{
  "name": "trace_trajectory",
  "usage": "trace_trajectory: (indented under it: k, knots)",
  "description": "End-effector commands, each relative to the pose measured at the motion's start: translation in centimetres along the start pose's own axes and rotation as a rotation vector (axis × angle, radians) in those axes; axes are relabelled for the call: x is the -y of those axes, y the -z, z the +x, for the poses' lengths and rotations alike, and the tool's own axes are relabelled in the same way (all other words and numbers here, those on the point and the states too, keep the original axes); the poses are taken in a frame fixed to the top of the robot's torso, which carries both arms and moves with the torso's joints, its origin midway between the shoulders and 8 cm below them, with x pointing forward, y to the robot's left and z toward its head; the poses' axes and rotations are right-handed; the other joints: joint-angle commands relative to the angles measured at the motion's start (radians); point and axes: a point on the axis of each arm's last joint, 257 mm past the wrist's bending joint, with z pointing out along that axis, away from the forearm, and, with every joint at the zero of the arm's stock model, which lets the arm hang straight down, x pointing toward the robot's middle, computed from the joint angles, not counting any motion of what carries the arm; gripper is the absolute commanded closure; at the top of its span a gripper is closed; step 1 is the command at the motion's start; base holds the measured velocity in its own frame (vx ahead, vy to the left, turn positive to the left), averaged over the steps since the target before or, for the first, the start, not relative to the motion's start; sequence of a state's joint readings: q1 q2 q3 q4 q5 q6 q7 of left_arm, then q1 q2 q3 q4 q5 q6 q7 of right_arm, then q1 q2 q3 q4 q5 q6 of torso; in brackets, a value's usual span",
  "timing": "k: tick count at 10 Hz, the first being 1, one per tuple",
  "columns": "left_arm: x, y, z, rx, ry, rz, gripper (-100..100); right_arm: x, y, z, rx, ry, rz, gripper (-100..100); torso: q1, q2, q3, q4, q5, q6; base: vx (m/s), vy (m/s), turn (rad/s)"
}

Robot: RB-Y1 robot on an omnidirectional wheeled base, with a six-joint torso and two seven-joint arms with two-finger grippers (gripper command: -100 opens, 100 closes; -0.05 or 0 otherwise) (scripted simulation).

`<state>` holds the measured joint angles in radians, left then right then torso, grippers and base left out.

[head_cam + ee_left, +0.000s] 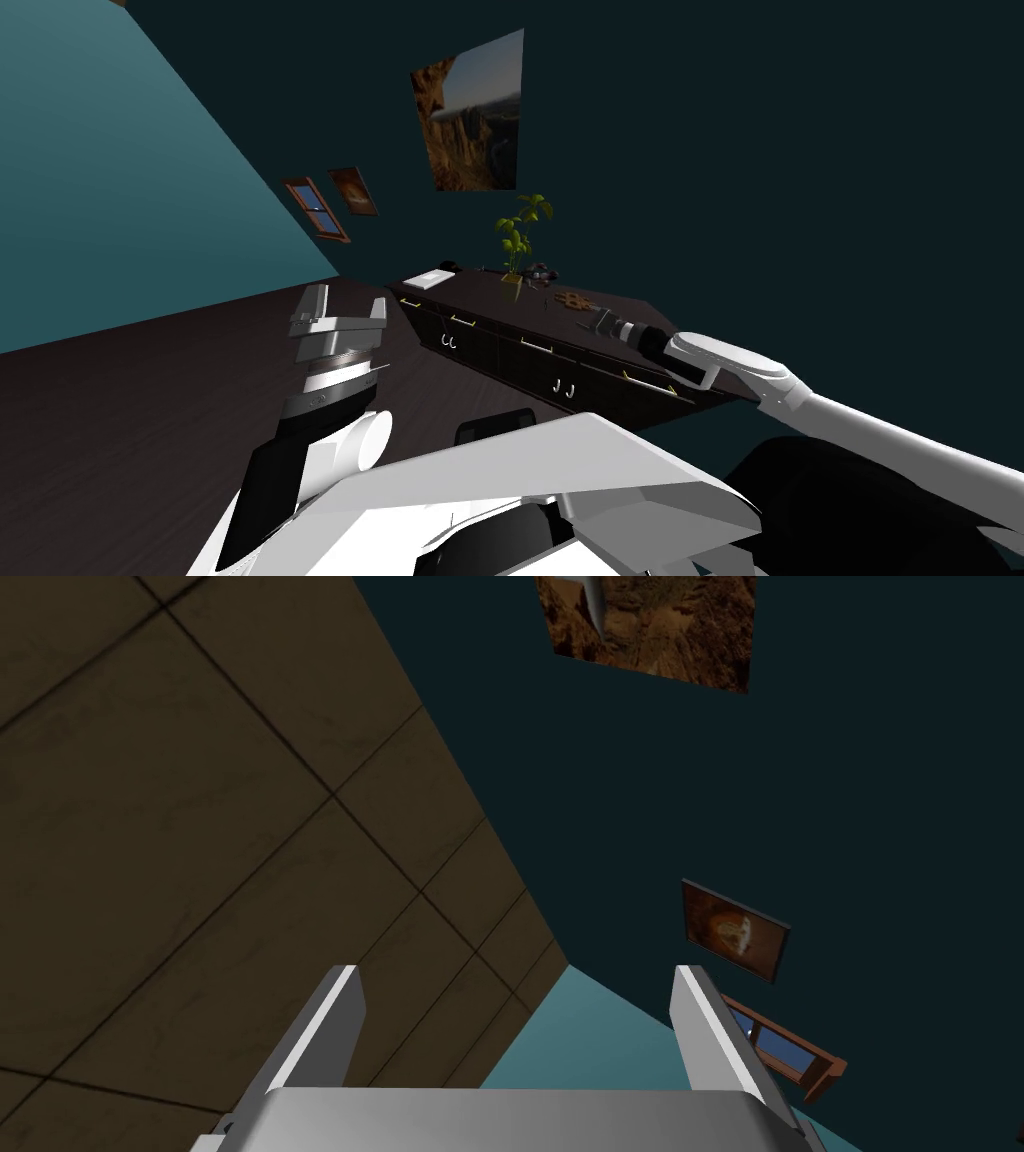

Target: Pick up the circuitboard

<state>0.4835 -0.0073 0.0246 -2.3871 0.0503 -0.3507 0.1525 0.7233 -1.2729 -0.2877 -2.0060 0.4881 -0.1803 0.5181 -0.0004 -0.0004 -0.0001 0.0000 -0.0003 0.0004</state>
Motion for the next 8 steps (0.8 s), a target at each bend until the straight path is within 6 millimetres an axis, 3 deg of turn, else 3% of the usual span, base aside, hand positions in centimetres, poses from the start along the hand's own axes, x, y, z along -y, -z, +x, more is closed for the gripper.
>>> trace_trajectory:
  k: [1,2,4,5,7,8]
  knots:
    - [0.0,0.0,0.0,0.000,0.000,0.000,0,0.1,-0.1,-0.1,-0.011,0.037,-0.020,-100,0.000,0.000,0.000,0.000,0.000,0.000,0.000,0.000,0.000]
    - [0.0,0.0,0.0,0.000,0.000,0.000,0,0.6,0.4,1.9,-0.065,0.108,-0.034,-100,0.000,0.000,0.000,0.000,0.000,0.000,-0.003,0.002,0.220]
    - [0.0,0.0,0.0,0.000,0.000,0.000,0,0.6,0.0,1.4,-0.069,0.147,-0.061,-100,0.000,0.000,0.000,0.000,0.000,0.000,-0.002,-0.005,0.059]
    - [0.0,0.0,0.0,0.000,0.000,0.000,0,1.0,0.6,3.4,-0.123,0.215,-0.082,-100,0.000,0.000,0.000,0.000,0.000,0.001,0.000,0.002,0.250]
    - [0.0,0.0,0.0,0.000,0.000,0.000,0,1.0,0.1,2.9,-0.125,0.252,-0.108,-100,0.000,-0.001,0.000,0.000,0.000,0.000,0.001,-0.006,0.059]
    - [0.0,0.0,0.0,0.000,0.000,0.000,0,1.4,0.7,4.9,-0.178,0.319,-0.136,-100,0.000,0.000,0.000,0.000,0.000,0.001,0.003,0.001,0.234]
